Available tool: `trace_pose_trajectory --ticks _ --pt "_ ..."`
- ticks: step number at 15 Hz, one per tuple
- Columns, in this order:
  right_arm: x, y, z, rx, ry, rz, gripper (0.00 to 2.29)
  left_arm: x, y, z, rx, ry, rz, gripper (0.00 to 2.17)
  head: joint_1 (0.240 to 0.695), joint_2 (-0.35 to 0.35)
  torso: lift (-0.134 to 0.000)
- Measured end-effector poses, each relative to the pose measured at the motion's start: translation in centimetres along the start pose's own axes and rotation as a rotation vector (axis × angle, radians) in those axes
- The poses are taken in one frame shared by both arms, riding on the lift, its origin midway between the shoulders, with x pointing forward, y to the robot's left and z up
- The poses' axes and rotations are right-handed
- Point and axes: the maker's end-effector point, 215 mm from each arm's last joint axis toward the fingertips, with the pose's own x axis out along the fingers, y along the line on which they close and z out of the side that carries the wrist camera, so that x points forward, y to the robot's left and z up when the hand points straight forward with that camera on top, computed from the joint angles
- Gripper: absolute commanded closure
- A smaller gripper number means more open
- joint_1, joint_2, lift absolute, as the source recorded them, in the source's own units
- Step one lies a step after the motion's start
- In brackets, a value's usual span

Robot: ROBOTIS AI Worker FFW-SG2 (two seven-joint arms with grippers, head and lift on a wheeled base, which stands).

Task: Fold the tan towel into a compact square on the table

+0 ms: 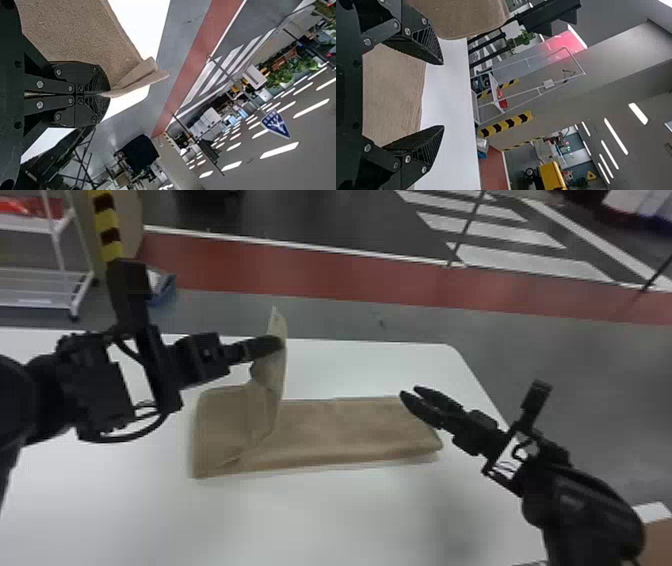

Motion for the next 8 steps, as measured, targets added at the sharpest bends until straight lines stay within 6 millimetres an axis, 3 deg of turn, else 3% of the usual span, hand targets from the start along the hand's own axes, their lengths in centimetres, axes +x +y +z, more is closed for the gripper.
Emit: trace_pose_trajectory --ticks 4,8 --pt "-5.0 -3.1 0.7 -0.018 -0.033 -0.071 0.08 3.0 0.7 -3.1 0.008 -0.034 0.053 1.97 0.681 -0.35 -0.123" --pt "-6.6 -4.2 0.4 -0.039 -0.036 -0.097 0.08 5.6 1.2 -5.0 0.039 -0.073 0.106 1.97 0.692 -0.35 -0.123"
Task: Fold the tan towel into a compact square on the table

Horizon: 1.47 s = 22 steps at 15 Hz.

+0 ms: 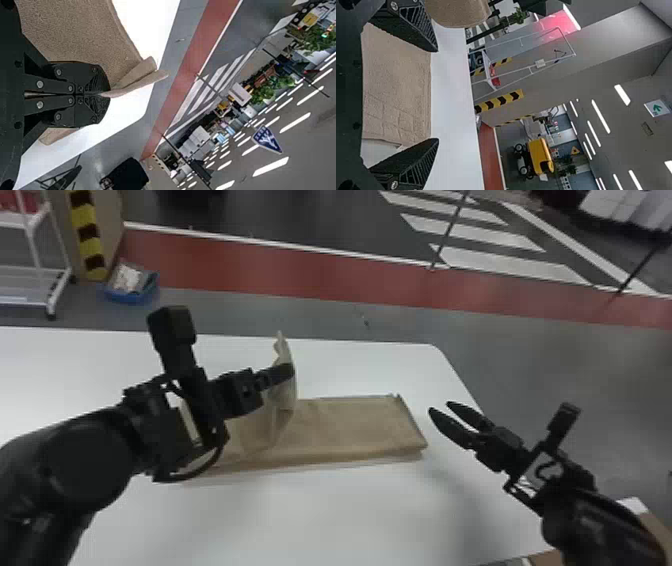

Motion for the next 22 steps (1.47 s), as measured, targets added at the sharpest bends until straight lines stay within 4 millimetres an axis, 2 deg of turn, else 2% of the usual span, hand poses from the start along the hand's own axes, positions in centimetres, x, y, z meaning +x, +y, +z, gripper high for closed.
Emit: trace_pose_trajectory --ticks 2,3,4,5,9,10,12,15,17,18,19,21,22 --pt "-0.6 -0.3 0.2 0.0 -0.005 -0.003 0.08 0.9 0.2 -0.8 0.0 -0.016 0.01 1.89 0.693 -0.35 -0.123" --pt "-0.8 -0.5 0.3 0.001 -0.007 -0.006 0.08 1.1 0.1 -1.4 0.0 -0.011 0.007 1.24 0.694 -0.35 -0.123" --pt "-1.0 -0.7 0.3 0.003 -0.006 -0.01 0.08 1.4 -0.3 -2.3 -0.001 0.001 -0.006 0.31 0.695 -0.35 -0.123" --pt "-1.1 -0.9 0.2 0.007 -0.005 -0.012 0.08 1.5 -0.8 -3.2 -0.006 0.014 -0.03 0.0 0.695 -0.35 -0.123" --pt "-0.5 -0.3 -0.2 0.022 -0.005 0.0 0.08 2.7 -1.4 -8.7 -0.068 0.124 -0.136 0.03 0.695 -0.35 -0.123" --pt "-0.2 0.0 -0.3 0.028 -0.001 0.003 0.08 3.0 -1.1 -9.7 -0.071 0.145 -0.132 0.03 0.695 -0.35 -0.123" --pt "0.4 0.5 -0.5 0.039 0.005 0.009 0.09 3.1 -0.8 -10.1 -0.074 0.153 -0.134 0.03 0.695 -0.35 -0.123" --pt "2.3 1.9 -0.9 0.063 0.017 -0.003 0.19 2.6 -1.2 -8.4 -0.086 0.113 -0.155 0.03 0.695 -0.35 -0.123" --pt "4.1 2.6 -1.9 0.086 0.064 -0.065 0.34 1.9 -0.7 -6.5 -0.027 0.069 -0.126 0.03 0.695 -0.35 -0.123" --pt "4.9 2.9 -2.7 0.095 0.103 -0.099 0.41 1.5 0.4 -5.4 0.011 0.051 -0.099 0.03 0.695 -0.35 -0.123" --pt "5.9 3.5 -3.7 0.1 0.163 -0.14 0.46 0.4 2.3 -4.0 0.057 0.031 -0.066 0.03 0.695 -0.35 -0.123" --pt "7.5 4.8 -6.2 0.086 0.282 -0.21 0.47 -2.7 6.4 -1.6 0.136 -0.009 -0.006 0.03 0.695 -0.347 -0.123" --pt "8.3 5.4 -7.3 0.077 0.329 -0.237 0.47 -4.5 8.1 -0.5 0.183 -0.041 0.02 0.03 0.695 -0.315 -0.123"
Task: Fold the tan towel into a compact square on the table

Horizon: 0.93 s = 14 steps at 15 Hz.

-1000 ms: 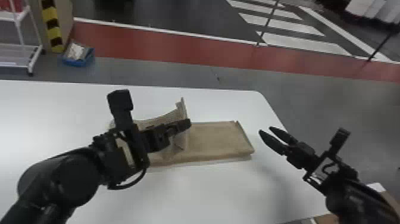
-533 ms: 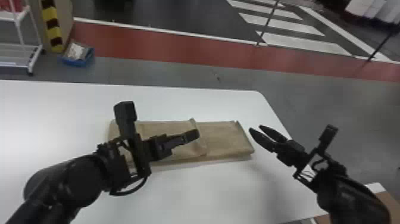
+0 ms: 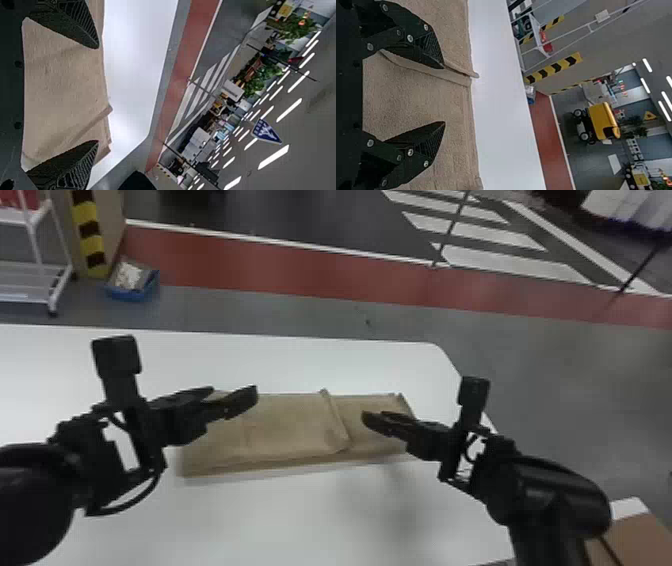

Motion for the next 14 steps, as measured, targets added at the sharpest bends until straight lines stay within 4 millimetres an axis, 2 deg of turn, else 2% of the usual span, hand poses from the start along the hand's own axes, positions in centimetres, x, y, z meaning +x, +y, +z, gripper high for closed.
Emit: trace_pose_trajectory --ticks 3,4,6,10,14 --pt "2.4 1.8 -1.7 -0.027 0.101 -0.076 0.47 -4.6 3.3 1.4 0.123 -0.096 0.065 0.04 0.695 -0.25 -0.123" --pt "3.0 2.5 -1.7 -0.038 0.115 -0.08 0.47 -5.6 3.6 1.8 0.143 -0.126 0.068 0.04 0.695 -0.213 -0.123" --pt "4.1 4.1 -1.2 -0.059 0.125 -0.071 0.47 -7.2 4.1 2.8 0.164 -0.186 0.069 0.04 0.695 -0.183 -0.123" --pt "5.3 6.0 0.1 -0.068 0.125 -0.06 0.47 -7.9 4.3 3.2 0.171 -0.219 0.072 0.04 0.695 -0.153 -0.123" --pt "5.5 6.1 -0.8 -0.045 0.169 -0.061 0.53 -7.7 4.1 2.4 0.163 -0.208 0.062 0.04 0.695 -0.153 -0.123"
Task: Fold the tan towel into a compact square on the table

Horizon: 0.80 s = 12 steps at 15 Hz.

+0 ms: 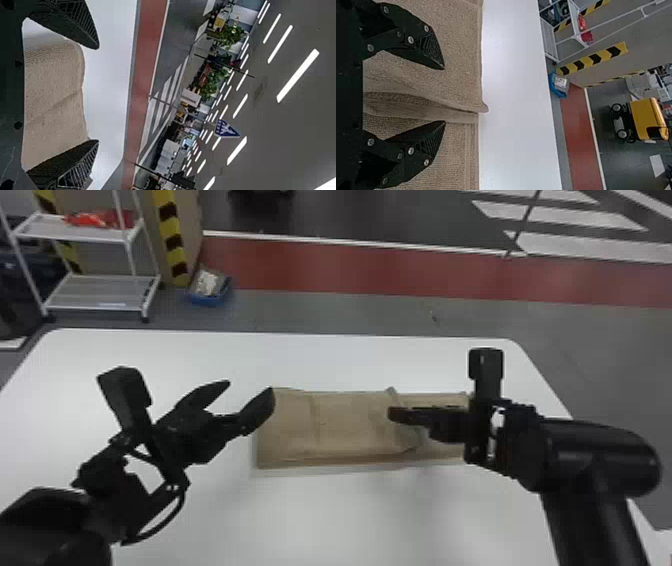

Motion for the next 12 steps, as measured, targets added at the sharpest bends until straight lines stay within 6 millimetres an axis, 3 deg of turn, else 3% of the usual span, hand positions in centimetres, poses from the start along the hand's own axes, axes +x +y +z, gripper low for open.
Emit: trace_pose_trajectory --ticks 5,7,12 --pt "0.8 -0.7 -1.2 0.024 0.038 -0.005 0.59 0.1 -0.4 -0.4 -0.004 0.002 -0.006 0.04 0.695 -0.16 -0.123" --pt "1.0 -0.7 -1.3 0.025 0.044 -0.005 0.89 -0.1 -0.6 -0.9 -0.008 0.01 -0.007 0.04 0.695 -0.164 -0.123" --pt "0.8 -0.7 -1.9 0.04 0.068 -0.006 0.91 -0.2 -1.0 -0.8 -0.008 0.007 -0.012 0.04 0.695 -0.167 -0.123"
